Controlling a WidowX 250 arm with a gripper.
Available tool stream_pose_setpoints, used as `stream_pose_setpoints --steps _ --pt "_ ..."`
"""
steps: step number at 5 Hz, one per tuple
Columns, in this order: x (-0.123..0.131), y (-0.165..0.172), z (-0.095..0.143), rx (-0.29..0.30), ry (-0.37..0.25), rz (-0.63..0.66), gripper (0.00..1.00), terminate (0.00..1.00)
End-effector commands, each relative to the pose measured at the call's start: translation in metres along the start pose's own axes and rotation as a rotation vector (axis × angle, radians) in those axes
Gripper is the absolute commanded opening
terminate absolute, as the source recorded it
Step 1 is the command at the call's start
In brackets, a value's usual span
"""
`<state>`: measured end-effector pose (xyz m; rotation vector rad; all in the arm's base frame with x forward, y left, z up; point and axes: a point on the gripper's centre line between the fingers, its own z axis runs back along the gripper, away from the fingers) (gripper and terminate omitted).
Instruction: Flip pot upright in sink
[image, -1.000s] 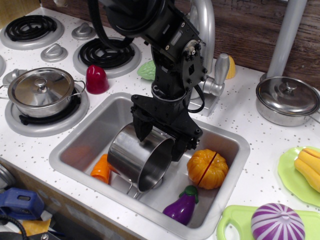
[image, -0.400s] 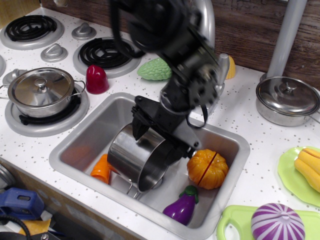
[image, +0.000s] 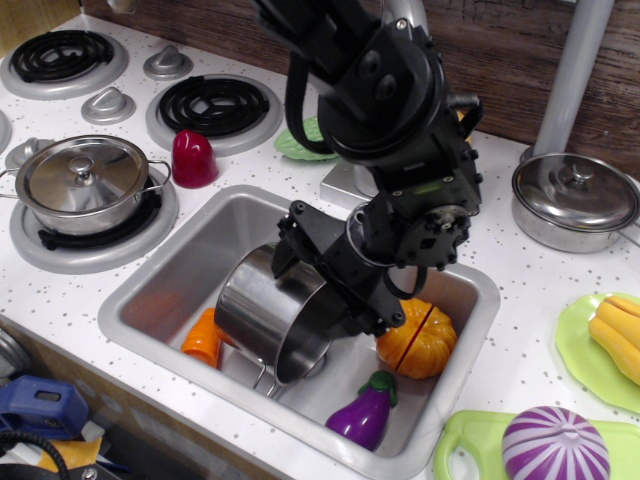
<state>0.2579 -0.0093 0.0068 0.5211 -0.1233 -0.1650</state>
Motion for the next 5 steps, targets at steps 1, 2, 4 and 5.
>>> stream_pose_setpoints --steps 1,2,4,5 --pt "0.003 0.005 -0.004 0.089 -0.029 -0.039 1.0 0.0" --pt "0.003 0.014 -0.008 0.189 -0.054 -0.064 1.0 0.0" --pt "0.006 0.025 -0.017 0.15 -0.083 -0.056 0.0 0.0" --pt "0.005 0.024 -0.018 0.124 -0.088 -0.043 1.0 0.0"
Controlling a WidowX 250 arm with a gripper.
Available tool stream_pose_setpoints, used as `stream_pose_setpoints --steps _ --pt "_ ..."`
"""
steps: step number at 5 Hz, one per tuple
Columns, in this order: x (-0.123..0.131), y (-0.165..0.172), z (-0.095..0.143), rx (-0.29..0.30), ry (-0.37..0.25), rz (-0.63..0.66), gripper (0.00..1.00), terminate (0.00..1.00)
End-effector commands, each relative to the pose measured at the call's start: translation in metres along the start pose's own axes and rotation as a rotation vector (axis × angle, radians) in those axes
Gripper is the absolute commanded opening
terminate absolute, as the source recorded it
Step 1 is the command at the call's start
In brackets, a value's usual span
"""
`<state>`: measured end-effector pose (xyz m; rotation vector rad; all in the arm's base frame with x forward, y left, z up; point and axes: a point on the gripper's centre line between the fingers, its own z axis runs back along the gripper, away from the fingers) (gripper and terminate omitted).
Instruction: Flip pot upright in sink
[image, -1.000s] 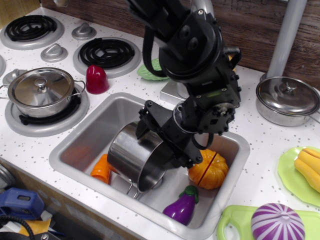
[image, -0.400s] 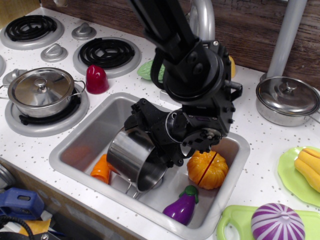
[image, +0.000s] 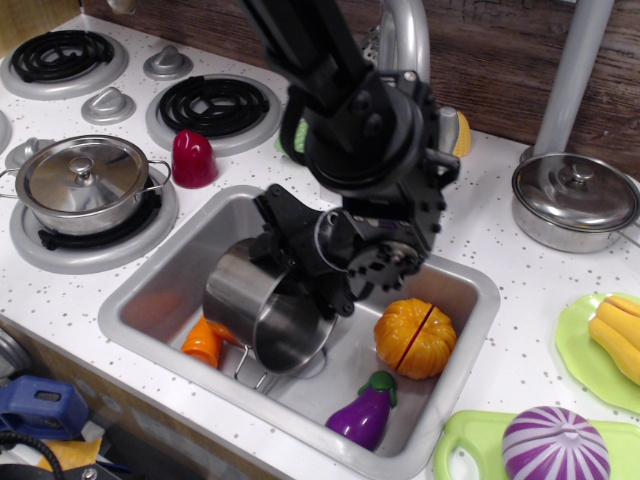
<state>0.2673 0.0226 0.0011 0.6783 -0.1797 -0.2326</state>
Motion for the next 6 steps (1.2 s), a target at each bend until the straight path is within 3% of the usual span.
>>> stream_pose_setpoints --steps 1,2,3,4,6 --pt "0.002 0.0 0.004 -0.107 -0.015 0.048 1.0 0.0" --pt "0.004 0.003 0.005 -0.204 -0.001 0.067 0.0 0.0" --pt "0.004 0.006 0.001 -0.216 -0.009 0.051 1.0 0.0" --pt "0.003 0.008 -0.005 -0.351 -0.008 0.059 1.0 0.0" --pt "0.002 0.01 -0.007 -0.349 -0.029 0.014 1.0 0.0"
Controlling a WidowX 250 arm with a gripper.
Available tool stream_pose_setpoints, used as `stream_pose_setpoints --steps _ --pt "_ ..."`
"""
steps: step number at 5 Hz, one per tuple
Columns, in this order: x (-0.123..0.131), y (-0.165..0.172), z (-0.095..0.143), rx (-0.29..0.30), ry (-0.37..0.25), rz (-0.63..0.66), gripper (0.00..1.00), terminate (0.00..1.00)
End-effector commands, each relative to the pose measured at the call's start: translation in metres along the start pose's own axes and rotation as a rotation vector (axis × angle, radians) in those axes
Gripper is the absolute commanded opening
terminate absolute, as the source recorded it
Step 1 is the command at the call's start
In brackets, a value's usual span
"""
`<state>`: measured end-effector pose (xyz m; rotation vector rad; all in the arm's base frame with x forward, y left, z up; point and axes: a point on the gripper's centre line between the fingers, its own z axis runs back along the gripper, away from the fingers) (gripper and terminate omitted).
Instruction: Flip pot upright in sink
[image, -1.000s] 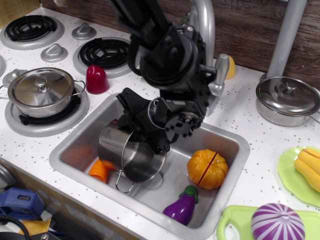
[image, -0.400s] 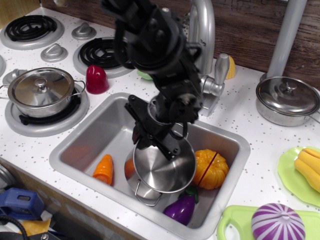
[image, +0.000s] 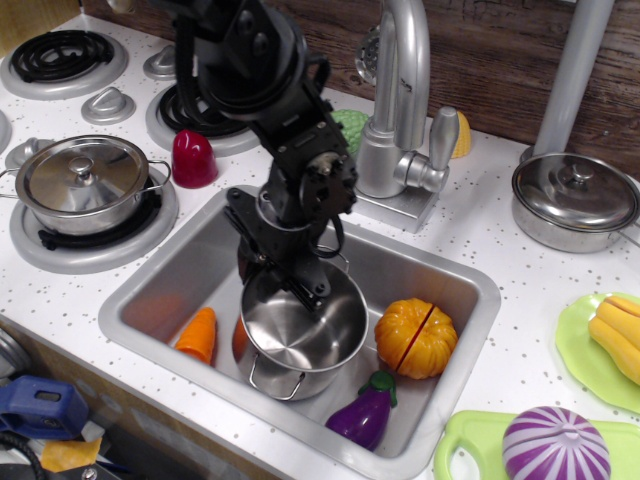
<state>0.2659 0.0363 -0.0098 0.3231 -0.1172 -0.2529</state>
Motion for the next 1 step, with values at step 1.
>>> stream_pose_setpoints --steps 1 --pt "0.008 0.0037 0.0111 0.011 -0.047 0.008 1.0 1.0"
